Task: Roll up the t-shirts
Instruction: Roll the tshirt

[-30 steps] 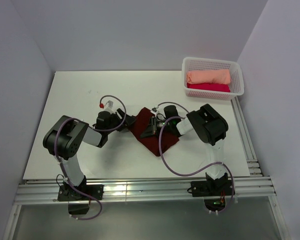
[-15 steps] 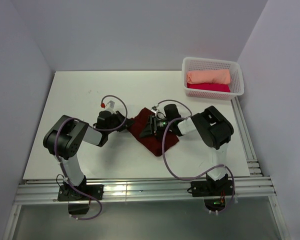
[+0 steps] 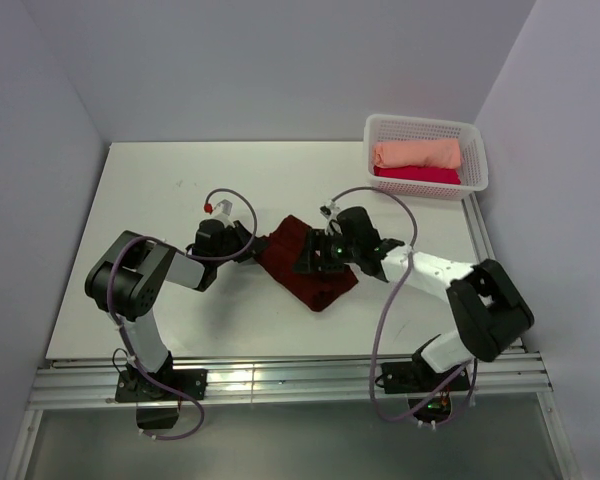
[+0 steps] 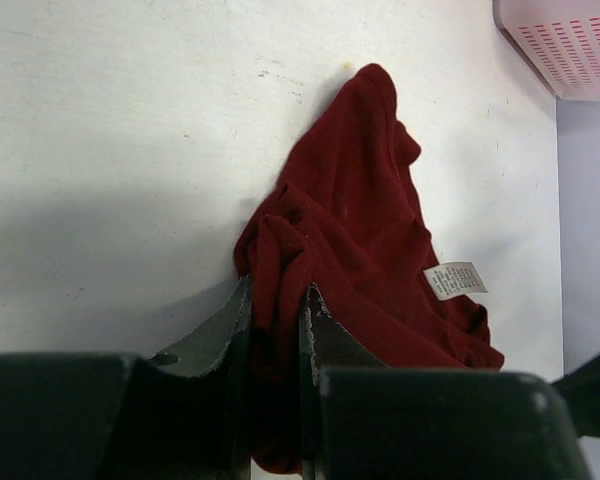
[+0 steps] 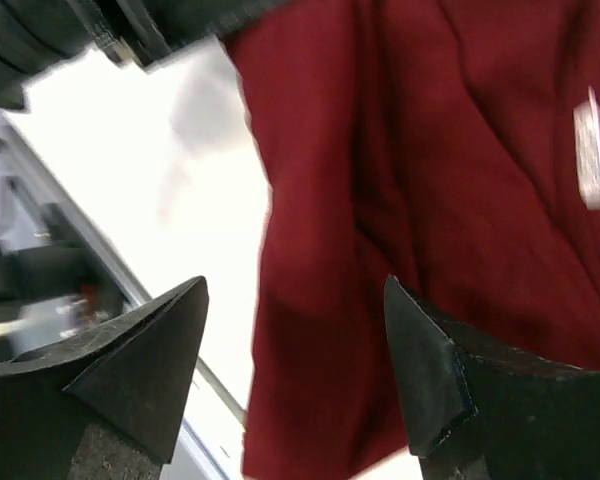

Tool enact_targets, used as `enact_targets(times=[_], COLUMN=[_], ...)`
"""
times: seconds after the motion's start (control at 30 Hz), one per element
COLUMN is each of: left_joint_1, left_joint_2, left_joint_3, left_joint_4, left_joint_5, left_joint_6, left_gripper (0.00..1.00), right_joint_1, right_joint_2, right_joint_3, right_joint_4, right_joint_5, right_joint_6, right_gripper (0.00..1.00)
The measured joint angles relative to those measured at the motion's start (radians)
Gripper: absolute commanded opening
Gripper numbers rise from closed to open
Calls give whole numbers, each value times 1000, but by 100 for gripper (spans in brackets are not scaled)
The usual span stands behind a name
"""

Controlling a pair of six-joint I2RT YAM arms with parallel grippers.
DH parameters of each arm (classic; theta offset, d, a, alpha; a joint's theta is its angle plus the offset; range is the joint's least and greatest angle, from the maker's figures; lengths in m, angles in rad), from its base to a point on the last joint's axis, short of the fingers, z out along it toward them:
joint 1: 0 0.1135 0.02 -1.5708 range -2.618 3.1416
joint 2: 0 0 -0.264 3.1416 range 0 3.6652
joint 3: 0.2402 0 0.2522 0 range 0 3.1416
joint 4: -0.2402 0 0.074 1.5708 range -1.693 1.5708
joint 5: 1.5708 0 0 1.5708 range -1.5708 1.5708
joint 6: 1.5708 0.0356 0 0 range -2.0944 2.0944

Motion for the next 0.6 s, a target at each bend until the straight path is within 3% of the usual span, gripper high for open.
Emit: enact_targets(times=[0.2, 0.4, 0.5, 0.6], left_joint_1=[0, 0, 0, 0], left_joint_2=[0, 0, 0, 0], left_joint_3=[0, 0, 0, 0], left_joint_4=[1, 1, 1, -1], left_joint_5=[2, 3, 3, 3], left_joint_6=[3, 2, 3, 3], left_gripper=[0, 0, 0, 0], right_joint_1=[109, 216, 254, 278], right_joint_2=[-146, -164, -157, -145], right_joint_3=[-56, -52, -52, -55], right_joint_4=[-144, -223, -244, -243], right_joint_5=[222, 369, 414, 437], right_joint_6=[-32, -61, -65, -67], right_gripper=[78, 75, 69, 47])
